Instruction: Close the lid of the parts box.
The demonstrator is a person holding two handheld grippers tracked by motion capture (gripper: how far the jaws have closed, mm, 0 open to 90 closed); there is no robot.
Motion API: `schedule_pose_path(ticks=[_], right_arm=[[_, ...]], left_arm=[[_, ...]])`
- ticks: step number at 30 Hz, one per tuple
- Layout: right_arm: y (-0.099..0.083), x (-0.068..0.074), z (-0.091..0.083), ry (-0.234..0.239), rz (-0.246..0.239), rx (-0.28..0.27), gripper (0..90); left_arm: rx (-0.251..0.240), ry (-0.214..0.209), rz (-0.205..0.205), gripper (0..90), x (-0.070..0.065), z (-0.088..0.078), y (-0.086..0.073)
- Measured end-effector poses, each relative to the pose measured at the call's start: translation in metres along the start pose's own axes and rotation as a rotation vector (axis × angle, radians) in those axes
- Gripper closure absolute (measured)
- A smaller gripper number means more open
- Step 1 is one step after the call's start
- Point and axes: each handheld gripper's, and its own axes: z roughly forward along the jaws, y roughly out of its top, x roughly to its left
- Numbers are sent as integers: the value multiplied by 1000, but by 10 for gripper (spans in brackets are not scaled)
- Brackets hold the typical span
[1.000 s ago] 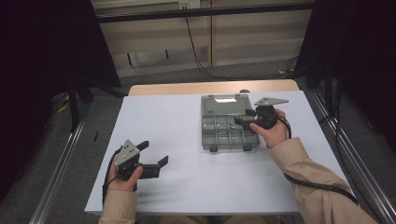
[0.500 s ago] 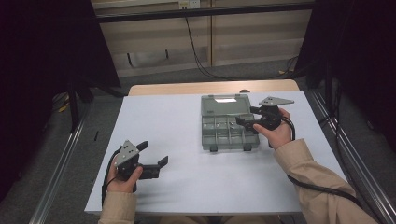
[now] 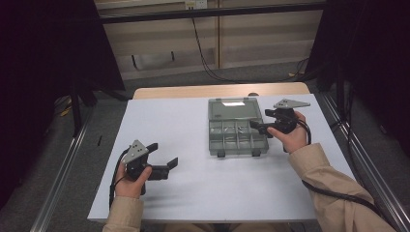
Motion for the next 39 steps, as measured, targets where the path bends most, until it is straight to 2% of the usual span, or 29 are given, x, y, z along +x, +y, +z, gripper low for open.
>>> schedule_pose_path(ticks=[9,10,13,16,20,25,37,39], right_arm=[[-2,-6,-1,-16,-5,5,133],[-2,-7,-1,-18,-5,3,133],[-4,-9,-2,-23,5,5,134],[-5,-11,-2,-27,4,11,135],[-6,-14,-2,-35,-5,11,134],[-8,-19,-2,-41,5,12,134],[-11,-27,-4,-66,9,13,136],[-11,-28,-4,-71,10,11,137]], left_arm=[[15,31,-46,25,7,18,11],[21,21,-41,25,8,20,13],[32,28,-54,22,9,27,19],[22,43,-68,21,10,37,23],[27,47,-68,18,13,48,26],[35,57,-84,18,15,62,31],[54,40,-69,24,11,91,52],[61,48,-68,27,12,96,54]])
